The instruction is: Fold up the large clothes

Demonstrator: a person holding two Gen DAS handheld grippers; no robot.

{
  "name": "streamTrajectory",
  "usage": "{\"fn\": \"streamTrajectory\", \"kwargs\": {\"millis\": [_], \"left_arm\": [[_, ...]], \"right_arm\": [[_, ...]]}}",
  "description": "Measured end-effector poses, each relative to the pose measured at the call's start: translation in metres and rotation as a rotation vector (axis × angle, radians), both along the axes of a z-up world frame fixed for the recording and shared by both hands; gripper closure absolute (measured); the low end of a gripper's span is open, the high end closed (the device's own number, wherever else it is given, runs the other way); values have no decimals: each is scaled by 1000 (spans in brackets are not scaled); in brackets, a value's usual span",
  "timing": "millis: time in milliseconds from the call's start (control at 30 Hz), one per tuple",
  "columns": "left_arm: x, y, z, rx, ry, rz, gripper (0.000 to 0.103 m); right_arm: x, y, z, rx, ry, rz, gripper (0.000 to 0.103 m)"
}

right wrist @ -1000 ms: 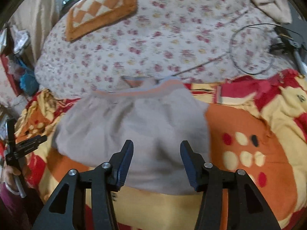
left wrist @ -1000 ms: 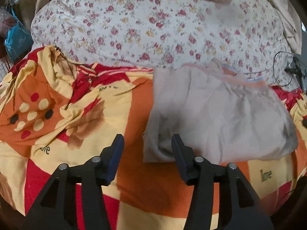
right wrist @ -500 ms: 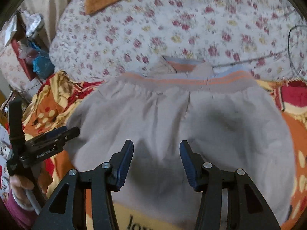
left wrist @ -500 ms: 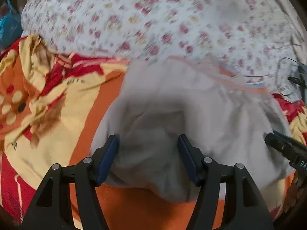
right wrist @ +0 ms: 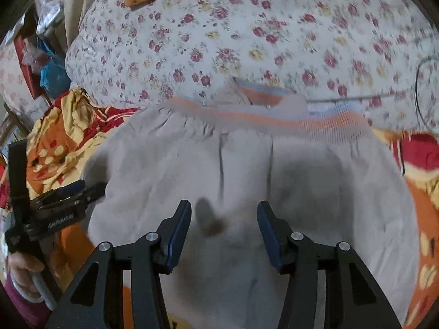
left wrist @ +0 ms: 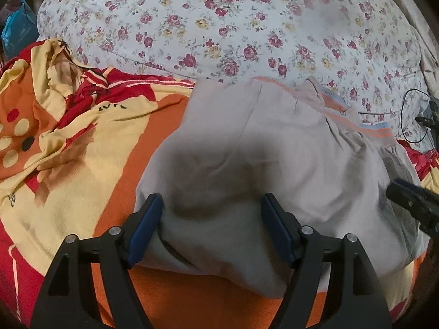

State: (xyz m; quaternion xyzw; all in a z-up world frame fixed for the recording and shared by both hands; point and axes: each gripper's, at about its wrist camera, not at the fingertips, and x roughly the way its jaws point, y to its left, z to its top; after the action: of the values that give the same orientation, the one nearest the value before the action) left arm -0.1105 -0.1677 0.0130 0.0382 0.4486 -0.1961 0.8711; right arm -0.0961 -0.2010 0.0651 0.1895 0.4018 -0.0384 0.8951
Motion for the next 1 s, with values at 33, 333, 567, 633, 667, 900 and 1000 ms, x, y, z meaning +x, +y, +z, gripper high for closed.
{"fn": "streamTrajectory", "kwargs": {"millis": [33,333,567,633,667,900,1000], "left_arm": [[0,1,0,-4,3,0,28],[1,2,-2,-21,9,-10,26],[1,2,-2,-27,12,-8,25],[1,3,-3,-32,16,-7,25],[1,4,-3,-33,16,-7,25],[-1,4,-4,-36,14,-9,22],[-3,5,-4,-40,13,-8,21]], "right_arm": [[6,0,-1,0,7,-1,52],[44,-4,-40,-1,89,-87,52],[38,-3,-49,-3,25,-77,47],[37,-5,-50,14,16,-71,46],[36,-5,-50,20,10,-68,44],[33,-3,-51,25,-23,-68,42],[32,-4,-52,33,-34,-61,38]]}}
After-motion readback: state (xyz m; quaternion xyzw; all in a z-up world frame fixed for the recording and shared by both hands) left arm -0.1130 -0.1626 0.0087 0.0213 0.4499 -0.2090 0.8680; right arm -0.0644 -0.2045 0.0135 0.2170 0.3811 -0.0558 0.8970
